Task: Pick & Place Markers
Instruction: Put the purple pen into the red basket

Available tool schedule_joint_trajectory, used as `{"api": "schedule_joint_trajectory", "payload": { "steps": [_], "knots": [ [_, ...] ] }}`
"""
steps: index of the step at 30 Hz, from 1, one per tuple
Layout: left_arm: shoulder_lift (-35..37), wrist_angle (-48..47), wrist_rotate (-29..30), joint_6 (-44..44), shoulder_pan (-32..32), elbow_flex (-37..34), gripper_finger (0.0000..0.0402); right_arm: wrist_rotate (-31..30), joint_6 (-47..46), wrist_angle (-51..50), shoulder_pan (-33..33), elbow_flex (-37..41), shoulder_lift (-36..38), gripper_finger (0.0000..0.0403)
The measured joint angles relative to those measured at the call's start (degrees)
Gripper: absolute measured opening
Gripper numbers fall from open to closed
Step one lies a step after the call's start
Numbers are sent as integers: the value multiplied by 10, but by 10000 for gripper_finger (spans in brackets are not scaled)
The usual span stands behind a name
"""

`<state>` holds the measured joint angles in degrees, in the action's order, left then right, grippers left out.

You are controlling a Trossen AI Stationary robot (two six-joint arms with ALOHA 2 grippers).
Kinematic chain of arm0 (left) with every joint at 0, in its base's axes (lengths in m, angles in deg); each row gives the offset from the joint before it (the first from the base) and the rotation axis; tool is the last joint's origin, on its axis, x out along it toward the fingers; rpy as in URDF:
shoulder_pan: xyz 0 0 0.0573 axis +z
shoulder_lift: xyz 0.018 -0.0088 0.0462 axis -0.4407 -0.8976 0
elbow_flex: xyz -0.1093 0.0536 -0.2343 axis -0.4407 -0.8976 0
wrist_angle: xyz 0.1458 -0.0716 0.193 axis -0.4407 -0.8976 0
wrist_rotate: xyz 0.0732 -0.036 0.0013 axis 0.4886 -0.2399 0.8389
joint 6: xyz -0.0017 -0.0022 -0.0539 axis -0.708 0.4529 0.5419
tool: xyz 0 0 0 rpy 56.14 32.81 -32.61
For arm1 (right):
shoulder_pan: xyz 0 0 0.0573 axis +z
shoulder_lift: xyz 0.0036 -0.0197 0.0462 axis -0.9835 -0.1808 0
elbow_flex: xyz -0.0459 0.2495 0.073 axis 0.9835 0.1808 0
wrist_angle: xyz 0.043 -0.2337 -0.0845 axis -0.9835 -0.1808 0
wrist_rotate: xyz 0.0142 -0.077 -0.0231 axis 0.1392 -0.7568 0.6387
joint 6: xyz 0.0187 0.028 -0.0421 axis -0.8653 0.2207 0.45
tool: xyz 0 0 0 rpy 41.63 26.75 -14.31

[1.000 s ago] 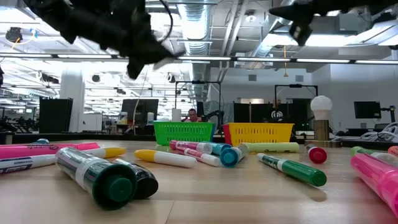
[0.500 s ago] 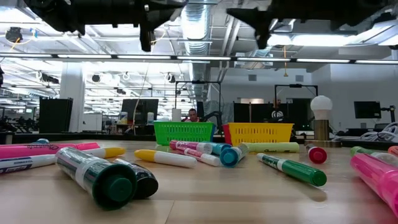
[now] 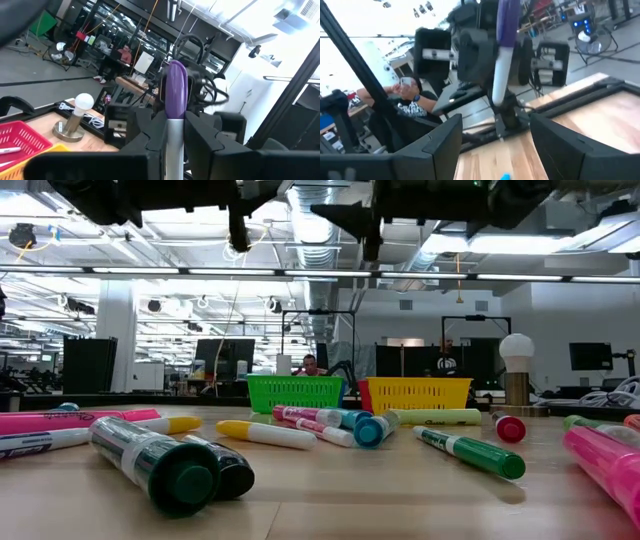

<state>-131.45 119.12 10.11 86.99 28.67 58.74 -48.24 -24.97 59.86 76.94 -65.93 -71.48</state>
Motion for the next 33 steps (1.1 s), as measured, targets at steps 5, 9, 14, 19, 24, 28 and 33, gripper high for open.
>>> {"api": "schedule_joint_trajectory", "payload": {
  "steps": [5,9,14,19,24,28,33],
  "knots": [
    [0,0,0,0,0,0,50,1,4,-7,-12,-16,0,224],
    [0,1,0,0,0,0,49,1,4,-13,-19,-18,0,224],
    [0,3,0,0,0,0,50,1,4,-6,-24,-18,0,223],
    [0,5,0,0,0,0,51,-11,4,-6,-24,-18,0,224],
    [0,6,0,0,0,0,51,-20,4,-6,-24,-18,0,224],
    [0,8,0,0,0,0,51,-25,1,0,-28,-18,0,224],
    [0,10,0,0,0,4,51,-22,2,-3,-24,-48,-19,224]
  ]
}}
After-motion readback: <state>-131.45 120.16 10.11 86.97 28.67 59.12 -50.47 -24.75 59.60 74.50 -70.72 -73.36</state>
